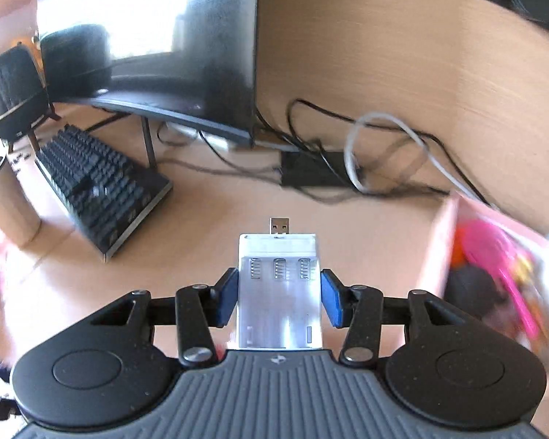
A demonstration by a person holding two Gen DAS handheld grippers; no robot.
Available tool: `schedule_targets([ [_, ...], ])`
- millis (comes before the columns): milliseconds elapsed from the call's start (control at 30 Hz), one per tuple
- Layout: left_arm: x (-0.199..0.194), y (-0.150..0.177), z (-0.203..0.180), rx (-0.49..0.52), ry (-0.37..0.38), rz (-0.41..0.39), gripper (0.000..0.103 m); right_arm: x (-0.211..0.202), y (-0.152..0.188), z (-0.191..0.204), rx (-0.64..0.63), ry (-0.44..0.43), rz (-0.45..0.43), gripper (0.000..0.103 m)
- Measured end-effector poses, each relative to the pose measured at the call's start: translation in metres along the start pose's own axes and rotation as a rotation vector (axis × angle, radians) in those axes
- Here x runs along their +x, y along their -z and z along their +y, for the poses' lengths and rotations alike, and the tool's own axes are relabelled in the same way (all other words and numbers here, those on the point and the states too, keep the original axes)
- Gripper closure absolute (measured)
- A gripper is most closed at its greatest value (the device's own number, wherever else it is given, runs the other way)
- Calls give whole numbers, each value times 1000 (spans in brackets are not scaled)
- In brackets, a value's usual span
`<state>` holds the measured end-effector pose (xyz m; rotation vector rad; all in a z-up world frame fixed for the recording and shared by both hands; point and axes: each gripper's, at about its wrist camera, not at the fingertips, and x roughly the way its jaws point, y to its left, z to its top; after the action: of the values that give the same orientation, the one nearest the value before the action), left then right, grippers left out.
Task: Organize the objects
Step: 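Drop the corn into the pink box with the left tool while the right tool sets the charger down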
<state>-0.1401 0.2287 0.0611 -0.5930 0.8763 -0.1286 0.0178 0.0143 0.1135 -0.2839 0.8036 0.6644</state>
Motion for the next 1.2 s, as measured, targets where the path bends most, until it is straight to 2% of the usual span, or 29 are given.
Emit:
schedule_targets([
  [200,42,-2,-34,173,95,145,51,-42,72,-17,138,98,77,56],
  [300,65,2,-55,248,86,205,51,-57,106,-28,193,162,118,56],
  [367,76,3,-73,290,110,235,51,-69,126,-41,252,188,136,56],
  [567,96,6,-129,465,149,284,51,-99,164,-78,404,274,112,56],
  [700,108,1,-164,521,185,297,51,-117,173,-95,438,304,67,56],
  [833,111,-28,-196,497,245,258,51,-127,175,-108,445,316,12,56],
  [1000,117,-83,-258,609,251,95,51,-130,178,-124,460,291,-28,56],
  [1067,130,-103,-282,643,246,41,51,-129,177,-127,449,288,-37,56],
  [1200,165,-130,-309,609,265,-29,50,-132,175,-130,383,290,-65,56],
])
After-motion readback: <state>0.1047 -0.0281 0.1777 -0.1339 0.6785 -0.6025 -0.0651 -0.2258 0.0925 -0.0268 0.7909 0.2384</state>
